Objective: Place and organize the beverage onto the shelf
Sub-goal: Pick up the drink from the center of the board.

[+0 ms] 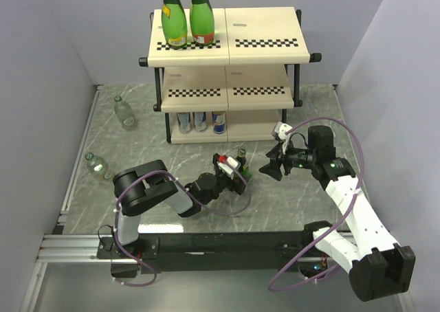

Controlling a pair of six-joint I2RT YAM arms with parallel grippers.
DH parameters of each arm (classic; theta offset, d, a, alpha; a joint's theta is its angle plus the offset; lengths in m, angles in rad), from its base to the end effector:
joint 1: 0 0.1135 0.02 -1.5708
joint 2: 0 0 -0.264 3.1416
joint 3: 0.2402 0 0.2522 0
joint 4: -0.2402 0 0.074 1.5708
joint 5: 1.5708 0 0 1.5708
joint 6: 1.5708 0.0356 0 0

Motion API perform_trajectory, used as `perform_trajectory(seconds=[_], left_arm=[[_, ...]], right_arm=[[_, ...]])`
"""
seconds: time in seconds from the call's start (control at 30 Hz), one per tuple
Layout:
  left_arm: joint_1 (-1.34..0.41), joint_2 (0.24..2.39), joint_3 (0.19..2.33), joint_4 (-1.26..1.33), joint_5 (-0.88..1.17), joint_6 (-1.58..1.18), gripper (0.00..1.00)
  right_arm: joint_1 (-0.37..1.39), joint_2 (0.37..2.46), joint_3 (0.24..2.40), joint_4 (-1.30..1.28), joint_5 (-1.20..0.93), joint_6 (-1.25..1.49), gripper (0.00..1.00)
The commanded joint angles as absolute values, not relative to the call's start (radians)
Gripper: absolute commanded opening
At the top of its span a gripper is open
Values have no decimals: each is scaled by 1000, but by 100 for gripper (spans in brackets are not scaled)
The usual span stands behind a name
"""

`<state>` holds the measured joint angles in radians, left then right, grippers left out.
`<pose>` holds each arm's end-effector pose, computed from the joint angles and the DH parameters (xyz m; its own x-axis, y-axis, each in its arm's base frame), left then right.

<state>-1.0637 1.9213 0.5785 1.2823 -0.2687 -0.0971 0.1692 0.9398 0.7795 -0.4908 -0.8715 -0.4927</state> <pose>0.1698 -0.2861 0.1298 -0.0985 -0.0152 -0.9950 0.7079 0.7017 -0.0808 0.1854 0.0593 0.2881 -0.1913 -0.3415 -0.9202 -0.9067 0.4204 0.0324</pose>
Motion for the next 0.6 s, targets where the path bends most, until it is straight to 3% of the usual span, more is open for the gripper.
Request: perform_trajectory(seconds=[0.0,0.57], left_arm=[[-1069,1890,607,1703,-285,-75,98],[-1068,1988,638,1861,-321,-61,95]], right_arm=[[161,942,811,-480,-865,-506,71],[156,943,810,-480,-865,-506,71]])
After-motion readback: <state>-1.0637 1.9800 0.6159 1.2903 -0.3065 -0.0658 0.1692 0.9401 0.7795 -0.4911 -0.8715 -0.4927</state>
